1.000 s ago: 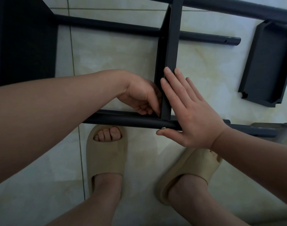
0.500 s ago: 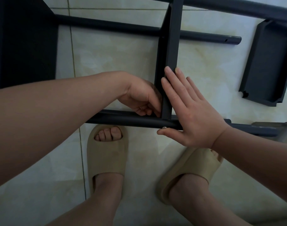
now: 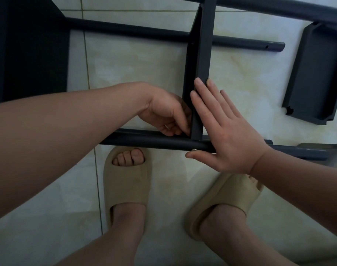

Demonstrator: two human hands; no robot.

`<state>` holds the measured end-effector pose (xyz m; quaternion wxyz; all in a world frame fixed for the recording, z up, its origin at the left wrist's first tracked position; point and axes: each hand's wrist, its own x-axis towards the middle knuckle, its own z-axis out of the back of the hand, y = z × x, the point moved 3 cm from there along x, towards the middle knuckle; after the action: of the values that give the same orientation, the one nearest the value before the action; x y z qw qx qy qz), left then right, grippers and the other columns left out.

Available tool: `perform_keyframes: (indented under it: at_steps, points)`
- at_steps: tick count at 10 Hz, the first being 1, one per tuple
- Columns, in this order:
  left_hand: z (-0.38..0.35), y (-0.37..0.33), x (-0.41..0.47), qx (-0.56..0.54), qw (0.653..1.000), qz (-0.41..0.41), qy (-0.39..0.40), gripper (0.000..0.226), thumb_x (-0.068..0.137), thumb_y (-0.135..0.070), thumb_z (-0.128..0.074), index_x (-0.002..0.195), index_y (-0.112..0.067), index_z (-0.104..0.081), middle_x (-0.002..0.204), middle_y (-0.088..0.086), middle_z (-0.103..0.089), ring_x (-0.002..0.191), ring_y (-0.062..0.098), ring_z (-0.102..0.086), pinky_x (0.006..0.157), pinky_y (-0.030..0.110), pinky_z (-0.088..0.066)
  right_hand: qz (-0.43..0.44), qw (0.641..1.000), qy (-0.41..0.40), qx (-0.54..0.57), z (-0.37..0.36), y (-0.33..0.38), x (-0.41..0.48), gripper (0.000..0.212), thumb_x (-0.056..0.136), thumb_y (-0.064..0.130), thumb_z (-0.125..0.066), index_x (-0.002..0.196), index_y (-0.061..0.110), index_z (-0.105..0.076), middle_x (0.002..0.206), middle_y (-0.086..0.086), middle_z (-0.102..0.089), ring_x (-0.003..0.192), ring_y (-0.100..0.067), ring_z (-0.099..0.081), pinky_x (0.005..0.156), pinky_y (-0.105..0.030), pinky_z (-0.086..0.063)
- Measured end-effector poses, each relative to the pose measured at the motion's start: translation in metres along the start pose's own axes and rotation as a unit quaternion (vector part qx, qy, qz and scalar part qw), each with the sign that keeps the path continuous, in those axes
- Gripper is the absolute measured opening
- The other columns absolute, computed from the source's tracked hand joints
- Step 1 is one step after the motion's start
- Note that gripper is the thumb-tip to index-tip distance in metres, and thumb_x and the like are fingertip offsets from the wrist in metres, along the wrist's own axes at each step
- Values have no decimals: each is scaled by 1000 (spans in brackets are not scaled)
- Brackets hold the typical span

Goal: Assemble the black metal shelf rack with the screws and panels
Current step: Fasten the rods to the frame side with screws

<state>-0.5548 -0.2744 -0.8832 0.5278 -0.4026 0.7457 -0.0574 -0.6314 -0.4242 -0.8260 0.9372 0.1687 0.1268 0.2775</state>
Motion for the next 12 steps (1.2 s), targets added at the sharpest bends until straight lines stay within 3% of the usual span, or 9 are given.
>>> perform_keyframes:
  at_steps: [1,2,3,4,12]
  points:
    - [2,3,-3,36,998,52,-2,16,90,-12,-62,104,-20,-66,93,-3,-64,79,11,-50,75,27,-41,0,1000,0,0,0,0,0,104,93,70,-48,160,-1,-14,169,-20,-4,157,-38,0,122,-62,-20]
    - [1,1,-2,38,998,46,-11,15,92,-14,-61,105,-17,-67,94,-3,-64,72,10,-47,68,24,-38,0,1000,-2,-1,0,0,0,104,93,70,-48,160,-2,-15,169,-20,-5,157,-38,0,122,-62,-20]
    - [-2,-3,0,29,999,19,-10,11,92,-5,-61,89,-14,-67,73,-4,-62,66,10,-45,64,24,-34,0,1000,-1,-1,0,0,0,105,92,71,-49,160,-1,-14,169,-20,-4,157,-38,1,122,-62,-20]
    - [-2,-3,0,26,1000,10,-10,17,90,-1,-62,80,-14,-67,67,-4,-62,64,10,-45,63,23,-32,-1,1000,0,-1,0,0,0,105,92,71,-50,160,-1,-14,169,-20,-4,157,-37,1,122,-61,-19]
    - [0,-1,-1,18,1000,-13,-7,18,88,1,-61,87,-16,-64,78,1,-58,74,12,-49,69,25,-39,1,1000,-3,0,-1,0,0,105,93,71,-49,160,-1,-14,169,-19,-4,157,-38,1,122,-61,-19]
